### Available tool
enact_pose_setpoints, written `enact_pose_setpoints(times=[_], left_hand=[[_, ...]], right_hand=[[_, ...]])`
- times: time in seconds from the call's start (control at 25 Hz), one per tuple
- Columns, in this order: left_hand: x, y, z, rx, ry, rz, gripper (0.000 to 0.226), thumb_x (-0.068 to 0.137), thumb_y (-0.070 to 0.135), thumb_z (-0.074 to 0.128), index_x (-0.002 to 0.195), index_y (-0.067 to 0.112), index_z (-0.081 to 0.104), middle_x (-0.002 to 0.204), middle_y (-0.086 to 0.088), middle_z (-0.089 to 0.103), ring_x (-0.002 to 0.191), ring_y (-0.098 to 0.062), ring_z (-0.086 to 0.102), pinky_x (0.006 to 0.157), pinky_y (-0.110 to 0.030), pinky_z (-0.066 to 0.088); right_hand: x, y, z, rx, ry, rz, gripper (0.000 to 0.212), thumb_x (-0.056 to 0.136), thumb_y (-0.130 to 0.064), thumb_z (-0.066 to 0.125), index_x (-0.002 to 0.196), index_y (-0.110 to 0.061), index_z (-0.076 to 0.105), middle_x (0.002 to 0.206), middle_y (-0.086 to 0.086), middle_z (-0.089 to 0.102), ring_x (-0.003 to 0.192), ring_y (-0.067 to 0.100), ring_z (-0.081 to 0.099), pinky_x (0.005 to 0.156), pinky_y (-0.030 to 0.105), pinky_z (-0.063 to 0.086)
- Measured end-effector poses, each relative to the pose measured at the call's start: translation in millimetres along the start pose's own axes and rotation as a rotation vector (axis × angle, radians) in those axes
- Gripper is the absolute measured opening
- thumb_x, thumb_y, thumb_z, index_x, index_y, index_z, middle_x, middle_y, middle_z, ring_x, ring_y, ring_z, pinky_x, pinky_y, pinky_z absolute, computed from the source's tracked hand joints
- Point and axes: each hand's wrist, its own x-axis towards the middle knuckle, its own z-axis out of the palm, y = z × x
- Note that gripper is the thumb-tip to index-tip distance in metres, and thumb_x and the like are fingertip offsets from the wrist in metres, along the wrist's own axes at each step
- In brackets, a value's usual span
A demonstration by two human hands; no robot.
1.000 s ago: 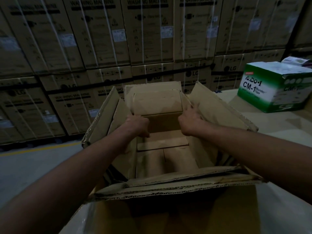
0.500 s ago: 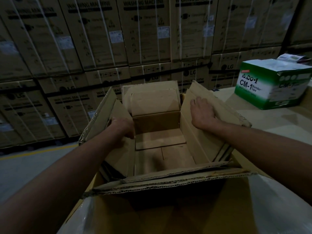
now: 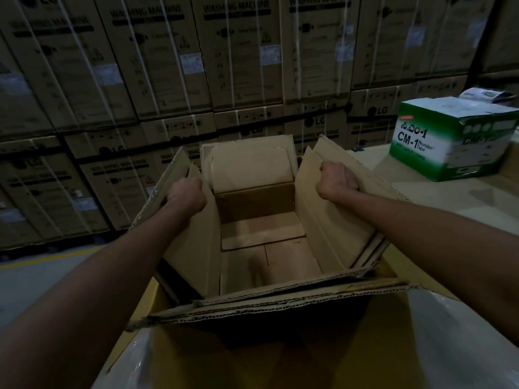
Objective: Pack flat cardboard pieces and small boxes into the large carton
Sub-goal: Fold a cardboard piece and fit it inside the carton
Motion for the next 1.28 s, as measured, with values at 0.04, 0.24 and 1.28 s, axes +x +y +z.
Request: enact_pose_setpoints(times=[0.04,0.24,1.28], left_hand=[[2,-2,-4,0.007,0.005,0.002,0.017,0.097,0.005,0.053,0.113,0.007,0.058,0.087,-0.008,0.051,0.085,-0.023,0.055,0.069,-0.036,0.052],[4,-12,-2,0.188,-0.056,0.059,0.024,0.097,0.004,0.052,0.119,0.007,0.059,0.106,-0.015,0.059,0.098,-0.029,0.060,0.073,-0.037,0.051],[-13,22,-1,0.430,-0.021,0.341,0.028,0.095,0.034,0.060,0.120,0.020,0.062,0.111,-0.003,0.062,0.103,-0.022,0.059,0.089,-0.039,0.054]], right_hand=[[1,0,-1,0.014,0.001,0.004,0.033,0.094,-0.010,0.066,0.126,-0.015,0.062,0.111,0.011,0.068,0.097,0.027,0.066,0.062,0.033,0.051],[-7,1,10,-0.243,-0.110,-0.159,0.022,0.098,-0.022,0.057,0.117,-0.013,0.062,0.117,0.013,0.053,0.085,0.025,0.054,0.066,0.036,0.051],[-46,-33,-6,-0.512,0.030,-0.659,0.019,0.088,-0.030,0.061,0.102,-0.020,0.068,0.112,0.006,0.058,0.108,0.025,0.046,0.085,0.041,0.039]])
